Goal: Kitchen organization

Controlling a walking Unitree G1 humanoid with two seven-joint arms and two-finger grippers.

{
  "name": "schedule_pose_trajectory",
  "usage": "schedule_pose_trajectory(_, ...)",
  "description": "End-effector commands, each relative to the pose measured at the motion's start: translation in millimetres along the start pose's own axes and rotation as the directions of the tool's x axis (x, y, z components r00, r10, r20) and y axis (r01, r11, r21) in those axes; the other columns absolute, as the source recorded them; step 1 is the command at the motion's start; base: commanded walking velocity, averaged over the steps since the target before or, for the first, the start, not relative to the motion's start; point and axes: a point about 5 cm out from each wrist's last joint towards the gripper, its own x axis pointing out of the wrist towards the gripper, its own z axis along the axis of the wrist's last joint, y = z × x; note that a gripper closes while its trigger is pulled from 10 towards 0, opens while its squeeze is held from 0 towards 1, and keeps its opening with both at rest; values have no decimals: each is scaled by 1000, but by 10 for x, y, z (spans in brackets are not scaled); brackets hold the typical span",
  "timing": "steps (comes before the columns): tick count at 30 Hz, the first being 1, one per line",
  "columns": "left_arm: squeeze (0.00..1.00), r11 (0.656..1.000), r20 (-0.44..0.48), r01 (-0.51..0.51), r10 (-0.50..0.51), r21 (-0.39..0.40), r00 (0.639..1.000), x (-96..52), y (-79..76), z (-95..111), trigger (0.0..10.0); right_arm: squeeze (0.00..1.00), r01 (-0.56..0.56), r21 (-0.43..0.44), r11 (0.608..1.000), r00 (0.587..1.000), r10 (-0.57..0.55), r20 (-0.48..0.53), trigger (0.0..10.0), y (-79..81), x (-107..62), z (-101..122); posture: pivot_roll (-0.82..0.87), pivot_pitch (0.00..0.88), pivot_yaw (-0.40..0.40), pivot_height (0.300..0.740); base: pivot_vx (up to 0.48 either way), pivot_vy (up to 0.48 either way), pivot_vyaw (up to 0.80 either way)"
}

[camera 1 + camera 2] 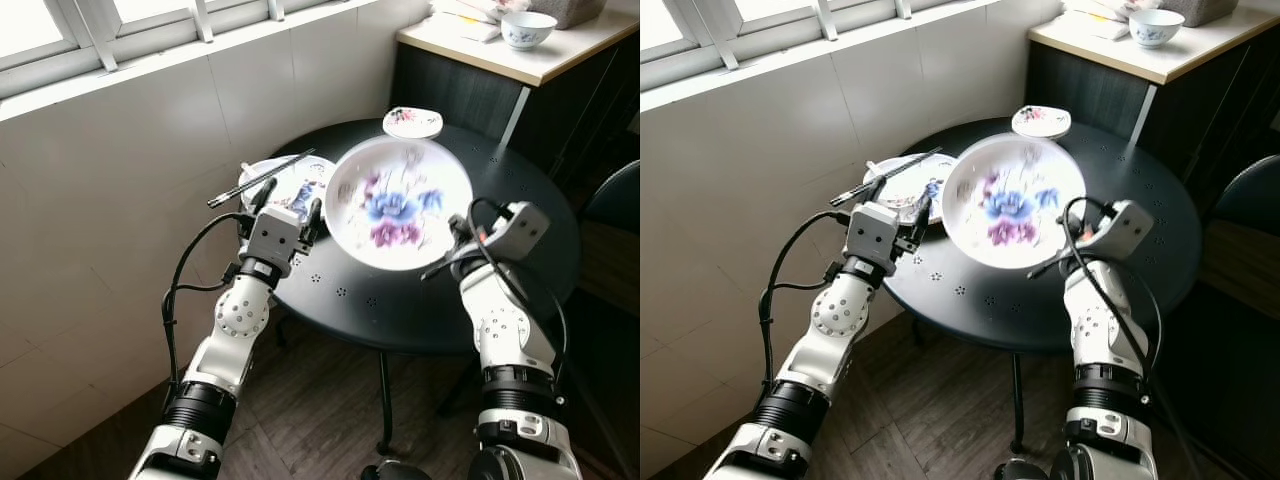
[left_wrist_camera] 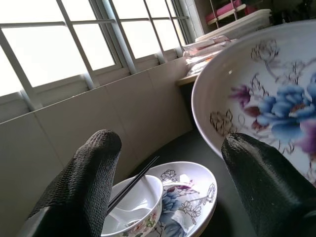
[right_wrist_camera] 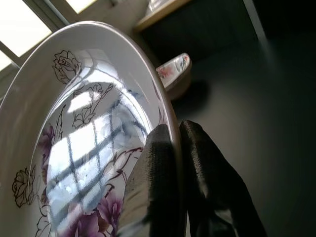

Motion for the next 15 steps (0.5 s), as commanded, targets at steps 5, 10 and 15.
schedule_pose_trajectory(5,0,1000,-28,-11,12,19,1000,12,18,-33,10000,0,-150,-218,964,974,182,132,0,266,-59,206,-182,0,47,740,0,0,640)
schedule_pose_trajectory(10,0,1000,-46,-19,19,9,999,-33,45,-61,10000,0,-244,-313,918,947,295,127,0,408,-139,146,-185,0,55,740,0,0,800)
schedule_pose_trajectory(15,0,1000,-39,-20,21,20,999,-52,73,-46,10000,0,-347,-330,878,910,400,107,0,531,-197,91,-179,0,52,740,0,0,800)
